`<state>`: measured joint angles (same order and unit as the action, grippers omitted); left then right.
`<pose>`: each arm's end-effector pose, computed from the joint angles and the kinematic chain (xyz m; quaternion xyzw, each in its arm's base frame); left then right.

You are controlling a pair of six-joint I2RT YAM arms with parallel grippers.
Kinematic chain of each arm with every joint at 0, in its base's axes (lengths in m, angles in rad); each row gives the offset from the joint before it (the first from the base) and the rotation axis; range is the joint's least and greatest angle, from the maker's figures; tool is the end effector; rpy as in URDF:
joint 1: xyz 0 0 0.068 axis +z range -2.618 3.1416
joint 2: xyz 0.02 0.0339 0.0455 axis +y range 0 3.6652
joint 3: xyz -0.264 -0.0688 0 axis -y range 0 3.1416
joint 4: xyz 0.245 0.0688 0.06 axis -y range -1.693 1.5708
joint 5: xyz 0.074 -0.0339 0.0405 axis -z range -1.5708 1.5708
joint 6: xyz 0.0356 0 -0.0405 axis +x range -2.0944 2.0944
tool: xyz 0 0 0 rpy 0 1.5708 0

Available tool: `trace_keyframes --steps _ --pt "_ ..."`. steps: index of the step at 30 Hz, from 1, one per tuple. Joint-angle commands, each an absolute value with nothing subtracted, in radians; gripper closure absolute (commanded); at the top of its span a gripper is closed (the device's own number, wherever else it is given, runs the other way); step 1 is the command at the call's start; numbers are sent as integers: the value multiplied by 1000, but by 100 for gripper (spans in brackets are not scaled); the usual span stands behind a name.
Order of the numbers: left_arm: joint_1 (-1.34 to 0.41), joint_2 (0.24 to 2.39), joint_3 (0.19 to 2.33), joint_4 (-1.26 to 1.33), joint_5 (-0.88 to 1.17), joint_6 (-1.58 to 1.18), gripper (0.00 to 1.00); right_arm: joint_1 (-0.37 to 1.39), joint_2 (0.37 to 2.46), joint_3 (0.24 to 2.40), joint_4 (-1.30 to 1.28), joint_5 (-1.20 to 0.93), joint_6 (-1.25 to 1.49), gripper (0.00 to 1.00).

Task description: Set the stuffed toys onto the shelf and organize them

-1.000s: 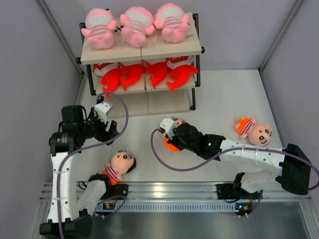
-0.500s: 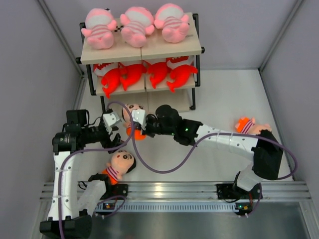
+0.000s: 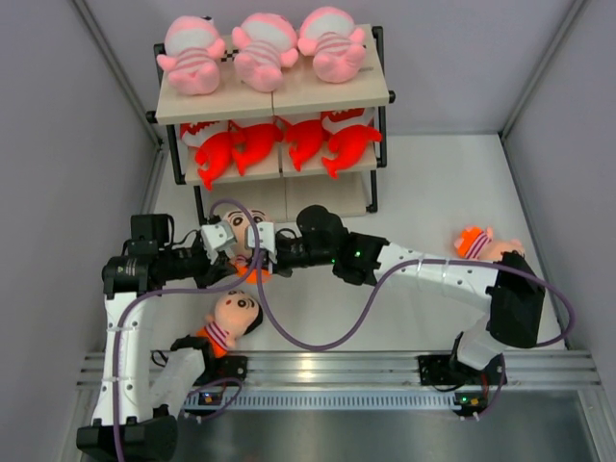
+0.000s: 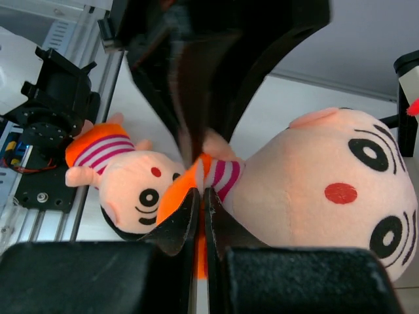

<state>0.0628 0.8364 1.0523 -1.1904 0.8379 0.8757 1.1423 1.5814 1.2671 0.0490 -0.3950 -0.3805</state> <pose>0.1259 -0.0186 0.3396 0.4550 0.7548 -0.2255 0.4152 0.1444 0.3490 0.3308 -0.6237 0.4817 0.3661 0.4949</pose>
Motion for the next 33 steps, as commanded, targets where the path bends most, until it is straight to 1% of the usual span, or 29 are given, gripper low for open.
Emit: trace_keyframes --steps 1,2,3,5,6,7,8,10,13,16,20,26,28,30,32,33 --pt "60 841 1054 -1166 871 905 91 1173 1546 1325 156 -471 -334 100" --pt "58 839 1054 -1166 864 904 99 1175 1545 1325 155 -460 -324 97" --pt "60 838 1052 -1166 859 899 100 1172 1540 1322 149 -428 -321 86" --pt "61 833 1051 -1166 858 888 100 1172 1516 1298 127 -378 -302 68" --pt "60 833 1052 -1166 857 882 100 1172 1505 1283 123 -312 -295 52" --pt "61 834 1052 -1164 859 867 100 1172 1476 1241 129 -275 -282 48" --pt "61 834 1052 -1160 864 853 100 1173 1461 1217 132 -209 -261 40" --pt "61 838 1051 -1147 874 833 100 1184 1413 1152 141 -158 -261 35" --pt "61 850 1055 -1143 894 824 100 1235 1364 1076 195 -71 -278 33" --pt "61 856 1058 -1143 910 819 100 1259 1368 1058 204 -32 -261 33" --pt "61 856 1058 -1143 910 816 100 1261 1408 1080 209 -46 -239 35" --pt "61 842 1058 -1144 920 801 100 1261 1506 1152 190 40 -230 40" --pt "61 839 1058 -1144 926 795 100 1262 1537 1182 172 72 -233 45" --pt "61 839 1057 -1144 931 793 100 1262 1548 1199 164 89 -245 58" --pt "61 841 1054 -1143 927 793 100 1261 1555 1206 170 97 -261 76" --pt "61 841 1054 -1143 913 793 100 1261 1555 1204 173 109 -271 94"
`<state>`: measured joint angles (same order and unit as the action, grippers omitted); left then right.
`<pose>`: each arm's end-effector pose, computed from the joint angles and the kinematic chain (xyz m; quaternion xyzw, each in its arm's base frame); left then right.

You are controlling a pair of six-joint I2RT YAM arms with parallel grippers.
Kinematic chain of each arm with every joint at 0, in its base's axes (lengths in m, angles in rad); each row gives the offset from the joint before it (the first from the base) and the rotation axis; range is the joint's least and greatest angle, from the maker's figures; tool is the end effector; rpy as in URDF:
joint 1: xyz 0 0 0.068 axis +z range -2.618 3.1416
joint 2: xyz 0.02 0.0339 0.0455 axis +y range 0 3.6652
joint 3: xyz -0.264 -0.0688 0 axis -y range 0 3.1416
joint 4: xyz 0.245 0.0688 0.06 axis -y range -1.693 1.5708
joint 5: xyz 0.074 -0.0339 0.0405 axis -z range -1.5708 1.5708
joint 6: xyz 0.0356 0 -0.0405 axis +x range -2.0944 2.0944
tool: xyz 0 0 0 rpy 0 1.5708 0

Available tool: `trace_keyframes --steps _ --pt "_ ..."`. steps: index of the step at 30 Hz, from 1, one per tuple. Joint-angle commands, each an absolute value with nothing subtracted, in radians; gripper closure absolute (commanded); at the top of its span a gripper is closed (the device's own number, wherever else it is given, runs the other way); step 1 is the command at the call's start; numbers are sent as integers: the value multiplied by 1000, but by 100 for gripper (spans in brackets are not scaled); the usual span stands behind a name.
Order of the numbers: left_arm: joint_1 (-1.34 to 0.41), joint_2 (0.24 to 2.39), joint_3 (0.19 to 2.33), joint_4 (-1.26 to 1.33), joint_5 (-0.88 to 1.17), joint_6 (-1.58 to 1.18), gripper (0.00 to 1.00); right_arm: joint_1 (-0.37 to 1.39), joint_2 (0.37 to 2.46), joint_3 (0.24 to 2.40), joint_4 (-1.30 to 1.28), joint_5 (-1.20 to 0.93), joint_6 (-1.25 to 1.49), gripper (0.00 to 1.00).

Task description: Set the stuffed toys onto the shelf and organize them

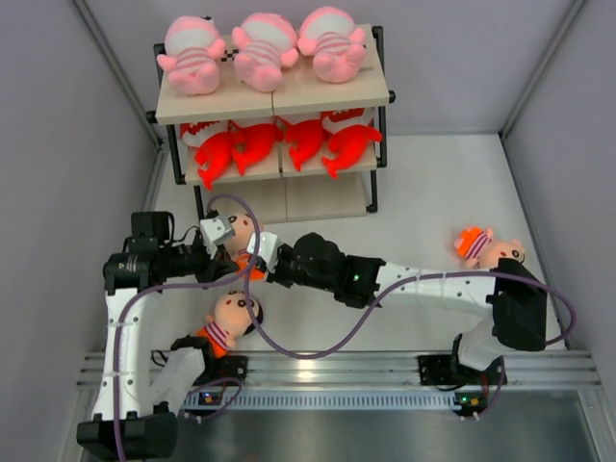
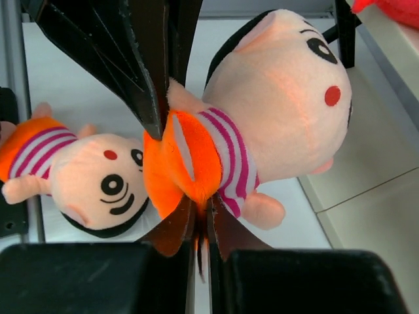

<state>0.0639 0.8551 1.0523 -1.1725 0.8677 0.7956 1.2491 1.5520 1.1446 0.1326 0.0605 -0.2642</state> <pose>0.1312 -0.0188 0.3392 0.4255 0.7659 -0.2544 0.4094 0.1188 0.3496 0.3057 -0.5338 0.5920 0.2640 0.5430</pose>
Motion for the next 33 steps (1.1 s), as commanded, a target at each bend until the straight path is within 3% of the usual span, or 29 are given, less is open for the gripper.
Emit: trace_keyframes --steps 1,3,4,5,8,11,21,33 --pt "61 844 1055 -1144 898 789 99 1261 1555 1201 176 118 -285 100" --pt "61 850 1063 -1143 812 756 81 1259 1562 1198 170 153 -337 100" --pt "61 859 1069 -1143 767 737 52 1258 1577 1201 164 166 -356 100" --pt "61 864 1083 -1143 709 710 43 1255 1588 1204 152 176 -389 100" --pt "61 888 1144 -1121 426 522 32 1226 1652 1229 138 205 -455 100" --pt "61 905 1229 -1118 224 399 28 1198 1733 1278 150 251 -521 100" --pt "61 844 1267 -1121 49 339 24 1109 2003 1540 172 242 -635 100" --pt "61 841 1279 -1124 47 325 23 1032 2253 1804 190 199 -686 100"
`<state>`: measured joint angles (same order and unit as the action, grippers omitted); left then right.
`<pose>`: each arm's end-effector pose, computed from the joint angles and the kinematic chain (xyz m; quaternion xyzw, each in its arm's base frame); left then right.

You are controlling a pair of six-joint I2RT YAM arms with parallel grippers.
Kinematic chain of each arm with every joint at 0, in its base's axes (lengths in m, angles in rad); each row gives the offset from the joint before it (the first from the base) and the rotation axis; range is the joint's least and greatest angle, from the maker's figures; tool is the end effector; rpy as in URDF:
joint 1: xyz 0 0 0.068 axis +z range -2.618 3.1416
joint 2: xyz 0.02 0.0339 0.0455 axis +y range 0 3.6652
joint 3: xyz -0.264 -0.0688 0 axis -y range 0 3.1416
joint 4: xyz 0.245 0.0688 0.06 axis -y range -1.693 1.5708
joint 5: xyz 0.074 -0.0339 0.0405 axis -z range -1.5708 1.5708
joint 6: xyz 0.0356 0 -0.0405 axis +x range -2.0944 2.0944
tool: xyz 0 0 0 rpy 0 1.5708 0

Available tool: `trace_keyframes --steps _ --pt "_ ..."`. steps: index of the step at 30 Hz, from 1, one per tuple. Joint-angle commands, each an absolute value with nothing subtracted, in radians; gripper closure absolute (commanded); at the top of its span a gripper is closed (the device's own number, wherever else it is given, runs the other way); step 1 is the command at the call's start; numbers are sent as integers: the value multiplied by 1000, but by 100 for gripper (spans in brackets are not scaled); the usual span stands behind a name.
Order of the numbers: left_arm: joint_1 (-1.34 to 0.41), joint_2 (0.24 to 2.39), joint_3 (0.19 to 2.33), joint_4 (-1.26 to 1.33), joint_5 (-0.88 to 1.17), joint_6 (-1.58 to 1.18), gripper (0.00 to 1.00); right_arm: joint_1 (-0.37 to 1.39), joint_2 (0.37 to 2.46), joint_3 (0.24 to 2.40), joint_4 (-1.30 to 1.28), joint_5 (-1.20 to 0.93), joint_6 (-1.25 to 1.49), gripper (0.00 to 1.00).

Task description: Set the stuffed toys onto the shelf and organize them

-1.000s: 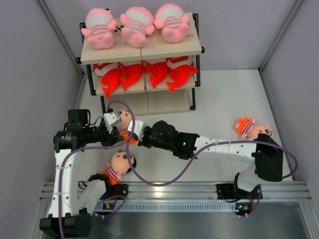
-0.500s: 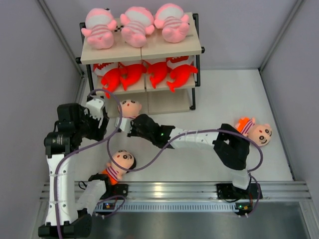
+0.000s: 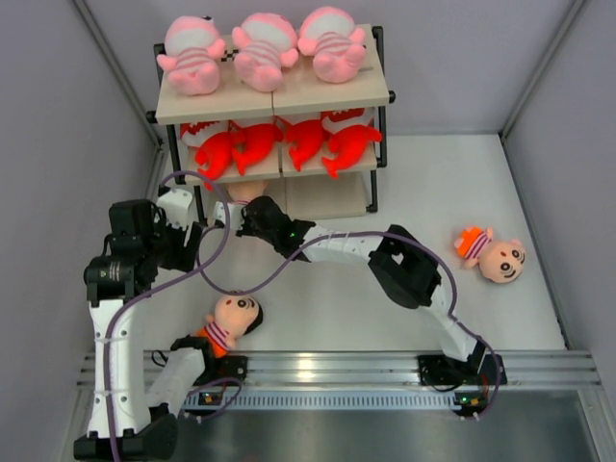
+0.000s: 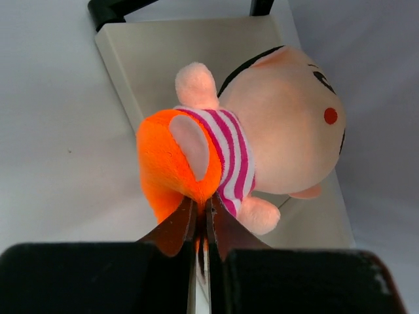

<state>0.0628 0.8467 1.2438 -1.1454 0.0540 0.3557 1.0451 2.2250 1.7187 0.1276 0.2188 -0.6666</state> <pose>0.1280 0.0061 0.3868 0.1444 0.9049 0.0588 0.3960 0.2702 0.4503 0.2164 -0.5810 0.5856 0.0162 0.5651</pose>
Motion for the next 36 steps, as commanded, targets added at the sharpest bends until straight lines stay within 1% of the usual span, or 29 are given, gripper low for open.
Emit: trace_keyframes --steps 1,9,16,17,19,20,22,23,25,26,30,32,35,36 --pt "61 839 1276 -1123 55 327 24 1029 2275 1819 192 196 -684 100" --pt "64 834 1262 -1124 78 328 24 1023 2405 1968 212 259 -655 100" --pt "67 831 1253 -1124 89 333 23 1012 2464 2046 199 305 -594 99" --pt "66 830 1252 -1124 95 331 23 1011 2462 2045 190 305 -589 90" --pt "66 828 1247 -1124 104 331 24 1011 2447 2034 183 295 -580 83" --pt "66 828 1244 -1126 106 331 24 1014 2438 2011 180 282 -578 75" --pt "67 825 1243 -1129 103 331 23 1019 2395 1970 195 275 -577 65" --pt "66 827 1243 -1129 103 334 24 1025 2378 1926 202 270 -577 58" --pt "67 822 1241 -1127 110 336 24 1034 2321 1879 224 268 -554 52" --pt "66 821 1239 -1129 115 337 24 1043 2303 1835 229 267 -543 43" --pt "69 808 1230 -1134 135 341 24 1074 2176 1721 310 308 -496 30" --pt "71 804 1229 -1137 130 344 24 1095 2132 1672 322 340 -488 26" --pt "72 793 1227 -1137 118 342 24 1129 2034 1603 298 386 -439 24" --pt "72 792 1223 -1137 112 342 23 1140 1973 1576 290 388 -393 24"
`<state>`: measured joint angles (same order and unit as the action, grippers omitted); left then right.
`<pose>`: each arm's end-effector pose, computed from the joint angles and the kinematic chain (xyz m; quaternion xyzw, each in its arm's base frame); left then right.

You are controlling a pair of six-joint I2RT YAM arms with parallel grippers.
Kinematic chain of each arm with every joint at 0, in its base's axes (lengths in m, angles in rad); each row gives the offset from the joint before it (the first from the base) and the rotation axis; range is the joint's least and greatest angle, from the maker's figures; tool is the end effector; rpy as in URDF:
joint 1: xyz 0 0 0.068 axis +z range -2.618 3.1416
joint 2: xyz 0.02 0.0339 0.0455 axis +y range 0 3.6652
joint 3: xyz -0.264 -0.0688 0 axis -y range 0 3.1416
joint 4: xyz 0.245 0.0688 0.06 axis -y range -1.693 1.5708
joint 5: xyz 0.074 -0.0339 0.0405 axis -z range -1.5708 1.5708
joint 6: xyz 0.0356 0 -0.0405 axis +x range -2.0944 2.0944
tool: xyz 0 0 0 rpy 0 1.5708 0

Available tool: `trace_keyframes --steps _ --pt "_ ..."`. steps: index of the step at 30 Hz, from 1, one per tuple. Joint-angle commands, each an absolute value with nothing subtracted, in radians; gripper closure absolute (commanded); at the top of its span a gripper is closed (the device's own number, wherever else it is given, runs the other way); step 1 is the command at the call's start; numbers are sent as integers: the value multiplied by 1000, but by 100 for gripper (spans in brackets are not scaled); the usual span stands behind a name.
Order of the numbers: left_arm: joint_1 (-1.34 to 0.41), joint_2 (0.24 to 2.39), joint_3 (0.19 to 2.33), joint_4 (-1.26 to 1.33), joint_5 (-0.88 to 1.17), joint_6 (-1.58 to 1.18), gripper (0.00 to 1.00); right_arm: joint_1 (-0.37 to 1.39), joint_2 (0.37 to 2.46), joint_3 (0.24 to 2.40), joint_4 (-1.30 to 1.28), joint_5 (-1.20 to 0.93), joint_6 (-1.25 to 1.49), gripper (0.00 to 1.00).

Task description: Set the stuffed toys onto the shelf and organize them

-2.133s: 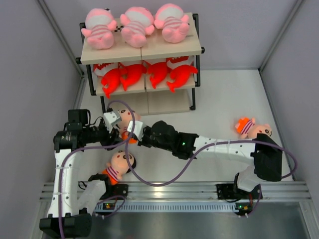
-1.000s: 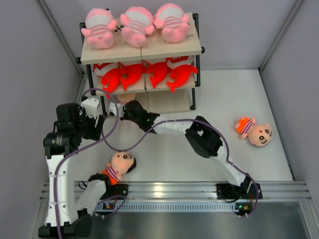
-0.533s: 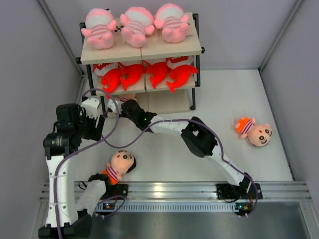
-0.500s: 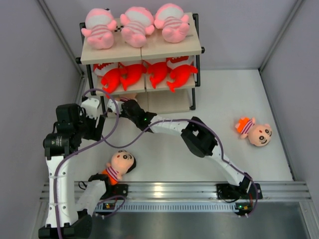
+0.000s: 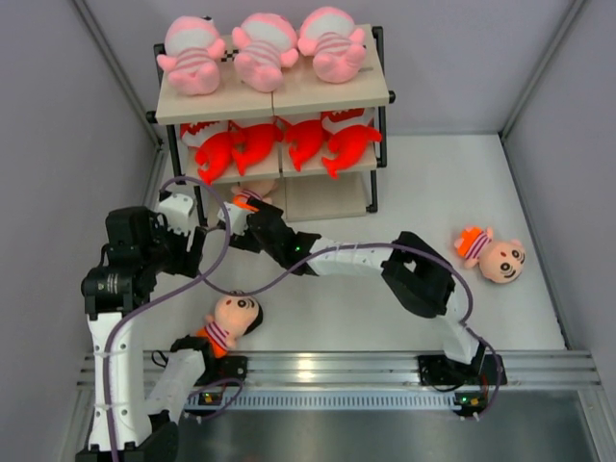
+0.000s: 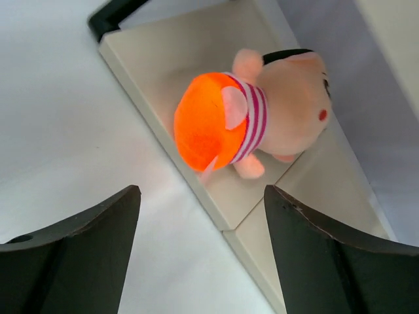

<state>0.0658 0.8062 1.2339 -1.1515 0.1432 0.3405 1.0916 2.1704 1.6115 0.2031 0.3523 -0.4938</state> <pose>0.1172 0.0026 0.3879 0.1536 0.8967 0.0188 0.4146 0.2457 0.4462 0.2150 -0.5056 0.6387 0.0280 0.5794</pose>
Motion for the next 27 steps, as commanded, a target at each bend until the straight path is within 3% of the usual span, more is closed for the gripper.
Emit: trace_keyframes --steps 1,9,16,27 --pt "74 787 1221 -1137 106 344 23 1164 1939 1513 278 381 -364 23" --pt "77 770 1197 -1137 103 344 23 1314 1770 1310 166 207 98 21" --pt "78 749 1195 -1140 97 347 23 1509 1864 1385 113 233 77 25" --pt "80 735 1187 -1144 98 354 23 1542 1882 1402 112 244 121 25"
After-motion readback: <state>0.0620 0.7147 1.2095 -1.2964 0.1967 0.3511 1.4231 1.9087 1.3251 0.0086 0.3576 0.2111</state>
